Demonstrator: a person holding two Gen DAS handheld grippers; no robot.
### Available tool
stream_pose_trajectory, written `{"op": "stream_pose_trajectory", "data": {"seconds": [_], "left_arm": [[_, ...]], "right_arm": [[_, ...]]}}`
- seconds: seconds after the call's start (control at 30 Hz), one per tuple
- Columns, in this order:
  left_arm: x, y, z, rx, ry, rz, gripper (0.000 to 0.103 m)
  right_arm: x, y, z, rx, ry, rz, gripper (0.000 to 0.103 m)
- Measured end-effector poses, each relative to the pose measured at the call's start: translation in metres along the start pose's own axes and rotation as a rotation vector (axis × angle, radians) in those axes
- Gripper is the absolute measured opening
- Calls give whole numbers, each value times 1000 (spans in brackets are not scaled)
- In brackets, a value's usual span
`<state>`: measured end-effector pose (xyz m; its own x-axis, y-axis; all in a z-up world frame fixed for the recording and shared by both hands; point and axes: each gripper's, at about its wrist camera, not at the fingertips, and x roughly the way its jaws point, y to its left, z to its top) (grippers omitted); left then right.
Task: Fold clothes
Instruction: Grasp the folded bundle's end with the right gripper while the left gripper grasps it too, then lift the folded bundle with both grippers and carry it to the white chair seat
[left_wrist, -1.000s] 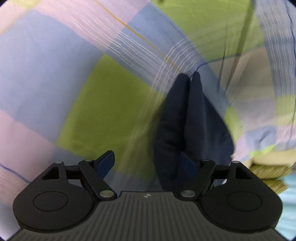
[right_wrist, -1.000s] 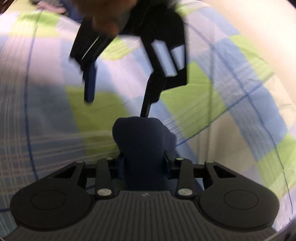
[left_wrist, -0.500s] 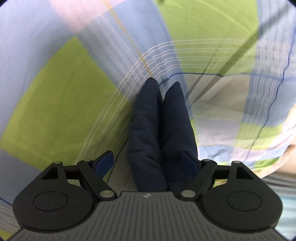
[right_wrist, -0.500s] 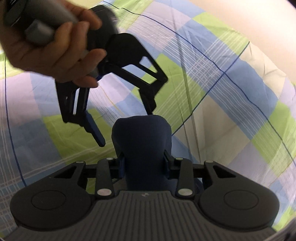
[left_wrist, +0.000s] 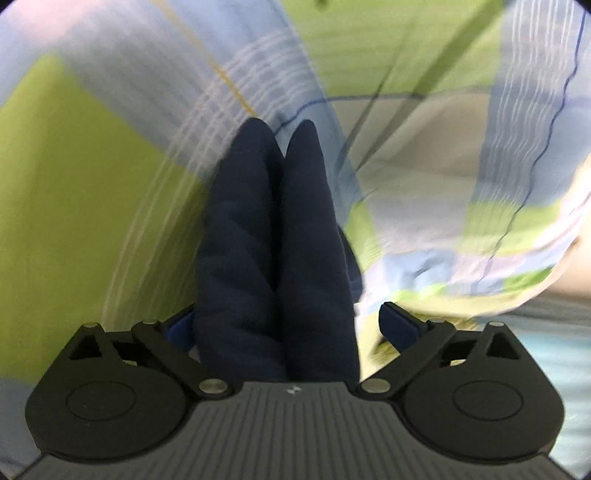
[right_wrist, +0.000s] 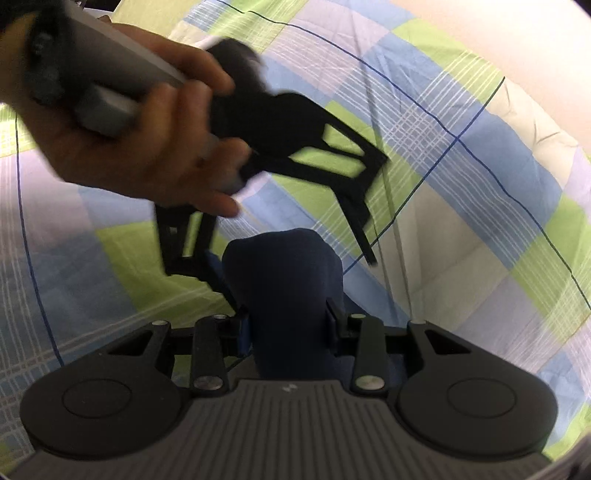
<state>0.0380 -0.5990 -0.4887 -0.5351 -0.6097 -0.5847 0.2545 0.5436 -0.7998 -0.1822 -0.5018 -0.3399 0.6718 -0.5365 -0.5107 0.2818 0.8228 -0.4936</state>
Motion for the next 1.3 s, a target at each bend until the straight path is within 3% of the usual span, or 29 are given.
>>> {"op": "stream_pose_trajectory", "data": {"seconds": [0.07, 0.13, 0.23, 0.33, 0.37, 0.47, 0.53, 0.6, 0.7, 0.8, 0.97, 1.07, 1.1, 1.2, 1.3], "left_arm": [[3, -1, 4, 21, 16, 41, 54], [0, -2, 5, 31, 17, 55, 46], [-4, -12, 4, 77, 18, 90, 45], [0, -23, 9, 125, 40, 169, 46], [2, -24, 12, 126, 42, 175, 47], [3, -19, 11, 119, 56, 203, 50], [3, -14, 10, 126, 57, 221, 53], [2, -6, 7, 111, 54, 211, 54], [-1, 0, 6, 84, 52, 198, 54], [-3, -3, 3, 102, 59, 219, 55], [-5, -7, 7, 84, 89, 229, 54], [-2, -8, 13, 107, 106, 236, 54], [-1, -7, 14, 113, 114, 234, 54], [3, -6, 14, 137, 118, 220, 48], [4, -23, 9, 226, 102, 231, 39]], "right_arm": [[0, 1, 0, 0, 2, 0, 33], [0, 3, 0, -5, 18, 4, 40], [-12, 0, -3, 72, 49, 10, 50], [-37, -35, -25, 415, 141, -22, 56], [-46, -57, -44, 599, 201, -51, 56], [-73, -113, -108, 992, 268, -145, 56], [-90, -153, -156, 1204, 270, -203, 57], [-95, -189, -195, 1312, 228, -192, 57], [-76, -224, -233, 1377, 187, -89, 61], [-41, -242, -251, 1398, 203, 120, 62], [-3, -245, -255, 1434, 183, 366, 65], [11, -247, -250, 1431, 170, 439, 64], [14, -247, -248, 1432, 169, 450, 61], [33, -243, -240, 1426, 197, 463, 23], [27, -233, -235, 1414, 223, 414, 16]]}}
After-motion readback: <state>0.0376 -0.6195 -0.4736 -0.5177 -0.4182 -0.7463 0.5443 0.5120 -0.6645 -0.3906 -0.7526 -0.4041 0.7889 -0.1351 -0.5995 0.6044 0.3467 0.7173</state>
